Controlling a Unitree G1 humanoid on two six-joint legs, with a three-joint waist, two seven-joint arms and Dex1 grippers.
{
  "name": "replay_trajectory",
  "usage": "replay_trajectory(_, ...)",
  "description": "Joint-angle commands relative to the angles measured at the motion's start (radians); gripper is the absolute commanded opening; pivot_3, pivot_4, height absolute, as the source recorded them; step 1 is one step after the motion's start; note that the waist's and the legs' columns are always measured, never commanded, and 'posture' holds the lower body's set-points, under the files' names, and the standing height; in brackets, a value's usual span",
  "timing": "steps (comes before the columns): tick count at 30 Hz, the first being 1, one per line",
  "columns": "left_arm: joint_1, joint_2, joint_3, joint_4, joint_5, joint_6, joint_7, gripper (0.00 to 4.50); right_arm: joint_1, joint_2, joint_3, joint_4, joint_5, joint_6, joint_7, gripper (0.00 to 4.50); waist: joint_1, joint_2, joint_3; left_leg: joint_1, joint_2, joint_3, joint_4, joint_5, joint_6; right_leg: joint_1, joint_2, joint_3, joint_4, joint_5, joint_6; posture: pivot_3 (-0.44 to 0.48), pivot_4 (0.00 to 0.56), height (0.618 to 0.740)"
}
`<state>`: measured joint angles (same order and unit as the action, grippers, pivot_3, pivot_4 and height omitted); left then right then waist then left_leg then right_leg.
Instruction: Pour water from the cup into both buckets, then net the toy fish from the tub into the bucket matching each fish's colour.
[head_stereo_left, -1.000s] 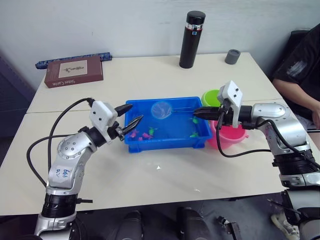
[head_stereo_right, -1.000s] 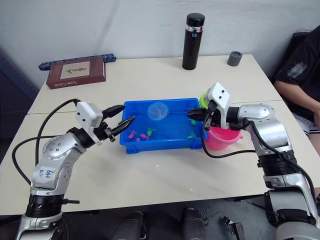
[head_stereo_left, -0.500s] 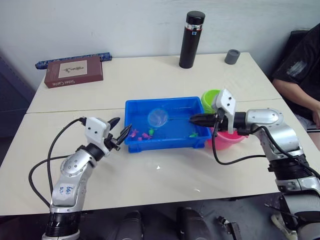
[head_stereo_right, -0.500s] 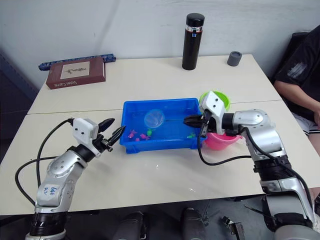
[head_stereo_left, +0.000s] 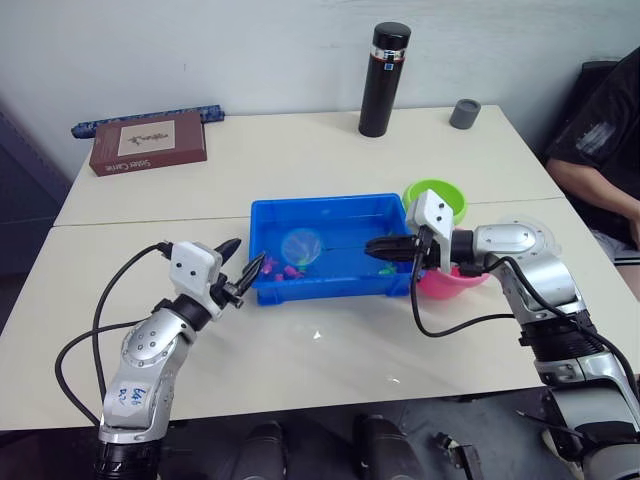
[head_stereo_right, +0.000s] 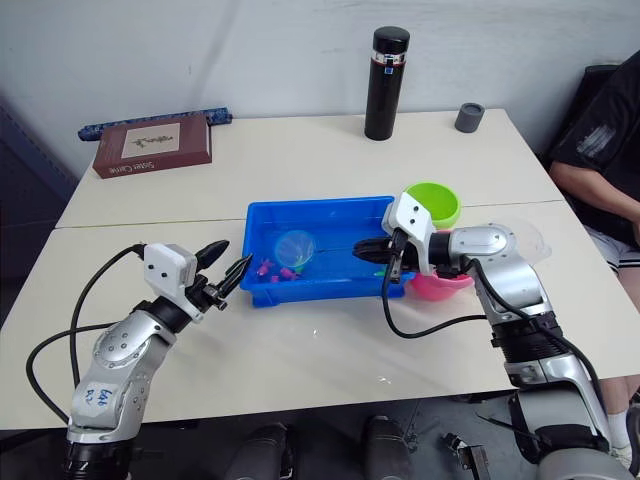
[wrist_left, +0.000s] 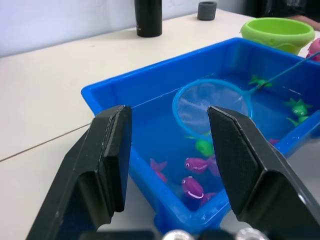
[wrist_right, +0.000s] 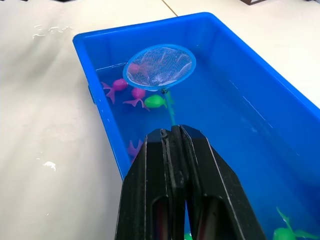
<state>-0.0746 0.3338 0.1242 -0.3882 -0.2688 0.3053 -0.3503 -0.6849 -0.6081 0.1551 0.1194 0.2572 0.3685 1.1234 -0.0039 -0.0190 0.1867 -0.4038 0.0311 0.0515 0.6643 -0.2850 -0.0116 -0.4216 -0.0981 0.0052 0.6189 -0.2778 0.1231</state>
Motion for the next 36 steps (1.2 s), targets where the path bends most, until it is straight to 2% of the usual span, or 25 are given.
replay_trajectory(1,0.005,-0.006,-0.007,-0.048,0.006,-0.007,0.012,2.67,-0.014,0.003,-0.005,-0.051,0.011,0.0,0.008,0.0,-0.001,0.0,0.0,0.0,0.0,0.0,0.0,0.0,0.0,0.0,0.0,0.0,0.0,0.0,0.0,0.0,0.15,0.74)
replay_trajectory(10,-0.008,-0.01,-0.017,-0.034,0.005,-0.006,0.02,2.67,0.009,0.015,0.007,-0.108,0.017,0.035,0.011,0.0,-0.001,0.0,0.0,0.0,0.0,0.0,0.0,0.0,0.0,0.0,0.0,0.0,0.0,0.0,0.0,0.0,0.15,0.74)
replay_trajectory(36,0.029,-0.021,-0.019,-0.074,0.009,0.001,0.064,2.67,-0.057,0.12,0.089,0.048,-0.041,-0.047,0.053,0.0,-0.004,0.0,0.0,0.0,0.0,0.0,0.0,0.0,0.0,0.0,0.0,0.0,0.0,0.0,0.0,0.0,0.15,0.74)
